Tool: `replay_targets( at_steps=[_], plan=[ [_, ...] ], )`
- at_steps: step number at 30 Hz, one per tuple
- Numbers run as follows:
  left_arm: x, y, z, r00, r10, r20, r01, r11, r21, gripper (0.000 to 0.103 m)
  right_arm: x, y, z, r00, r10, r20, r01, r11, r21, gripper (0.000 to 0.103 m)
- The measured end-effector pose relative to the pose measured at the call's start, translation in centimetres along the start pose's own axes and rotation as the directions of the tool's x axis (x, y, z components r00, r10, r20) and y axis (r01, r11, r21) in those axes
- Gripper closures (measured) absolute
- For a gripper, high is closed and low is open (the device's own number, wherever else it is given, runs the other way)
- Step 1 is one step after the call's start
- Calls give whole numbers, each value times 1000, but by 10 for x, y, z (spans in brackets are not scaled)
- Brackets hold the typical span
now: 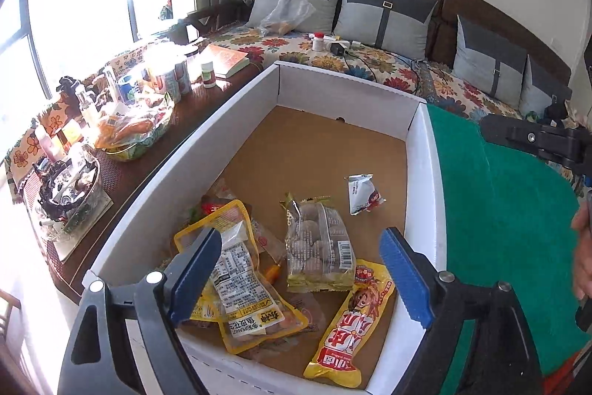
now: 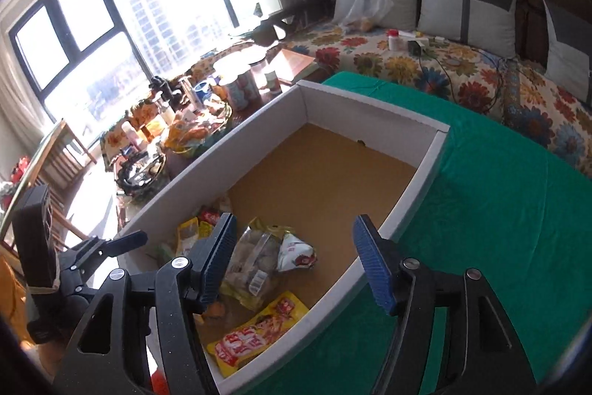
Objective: Organize snacks
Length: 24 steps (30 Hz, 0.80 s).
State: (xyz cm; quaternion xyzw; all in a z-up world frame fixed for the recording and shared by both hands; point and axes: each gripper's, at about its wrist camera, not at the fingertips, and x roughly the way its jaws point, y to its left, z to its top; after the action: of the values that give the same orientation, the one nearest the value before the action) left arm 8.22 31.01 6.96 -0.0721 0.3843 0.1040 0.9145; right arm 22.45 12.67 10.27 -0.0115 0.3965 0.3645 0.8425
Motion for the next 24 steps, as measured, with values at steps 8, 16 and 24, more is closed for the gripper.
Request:
replay_targets(
  at_steps=[8, 16, 24],
  plan=[
    [-62, -13, 0, 973, 181, 146, -168, 981, -93, 0, -44, 10, -16, 992, -110, 62, 115, 990, -83, 18],
    [-68, -2, -14, 960, 256, 115, -241, 962, -129, 0, -50, 24, -35, 987, -155, 44, 160, 979, -124, 16],
    [-74, 2, -22, 943, 312, 116, -299, 947, -119, 0, -44, 54, -38, 989, -149, 19, 150, 972, -182, 16]
  ],
)
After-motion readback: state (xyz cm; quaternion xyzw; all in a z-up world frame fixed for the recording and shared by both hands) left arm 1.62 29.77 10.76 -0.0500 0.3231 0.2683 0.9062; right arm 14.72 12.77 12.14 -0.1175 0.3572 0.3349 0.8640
